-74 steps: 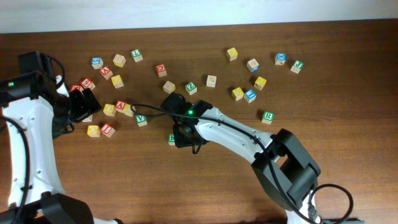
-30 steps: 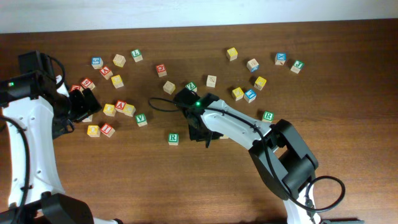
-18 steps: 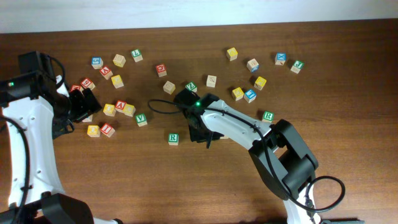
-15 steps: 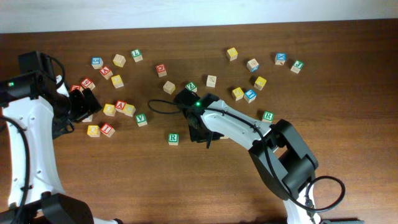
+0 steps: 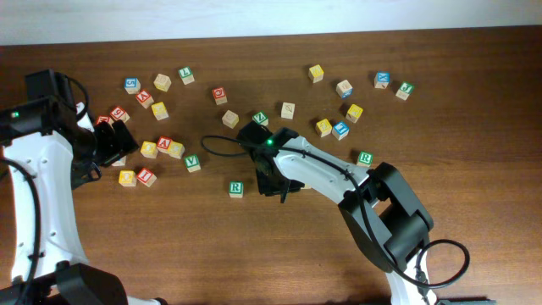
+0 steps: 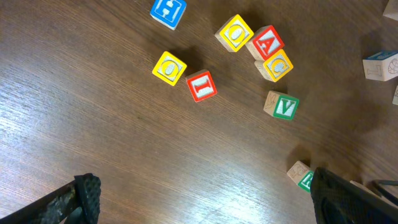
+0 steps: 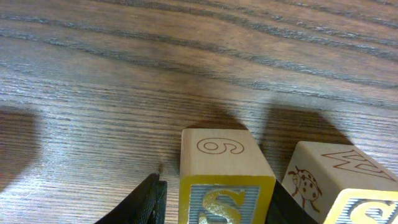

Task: Spell out RSS

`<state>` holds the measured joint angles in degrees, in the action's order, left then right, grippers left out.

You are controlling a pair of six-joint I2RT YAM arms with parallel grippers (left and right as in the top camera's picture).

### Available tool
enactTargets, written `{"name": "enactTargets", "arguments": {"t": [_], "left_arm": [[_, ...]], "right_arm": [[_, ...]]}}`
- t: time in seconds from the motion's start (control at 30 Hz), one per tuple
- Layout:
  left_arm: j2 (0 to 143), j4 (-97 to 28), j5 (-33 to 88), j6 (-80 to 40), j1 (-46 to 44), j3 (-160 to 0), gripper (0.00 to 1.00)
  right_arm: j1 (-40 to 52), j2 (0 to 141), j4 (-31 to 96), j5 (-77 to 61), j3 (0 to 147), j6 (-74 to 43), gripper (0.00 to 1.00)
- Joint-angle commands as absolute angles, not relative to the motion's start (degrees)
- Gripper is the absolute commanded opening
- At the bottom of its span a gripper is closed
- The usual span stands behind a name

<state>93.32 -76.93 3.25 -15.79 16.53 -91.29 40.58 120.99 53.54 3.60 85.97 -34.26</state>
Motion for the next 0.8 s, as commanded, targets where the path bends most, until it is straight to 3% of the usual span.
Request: {"name": "enactTargets", "arguments": {"t": [0.0, 0.5, 0.77], "left_arm": [[93.32, -76.79, 3.68, -15.33, 16.67, -91.39, 0.99], [93.32, -76.82, 3.68, -15.33, 16.67, -91.39, 0.99], [93.32, -76.82, 3.68, -15.33, 16.67, -91.39, 0.99]], "right_arm": [[40.73, 119.26, 54.39, 3.03, 87.26, -34.33, 0.37], [40.75, 118.54, 69.56, 2.26, 104.27, -34.3, 0.37], [43.9, 120.38, 61.21, -4.67, 105.03, -37.69, 0.4]]}}
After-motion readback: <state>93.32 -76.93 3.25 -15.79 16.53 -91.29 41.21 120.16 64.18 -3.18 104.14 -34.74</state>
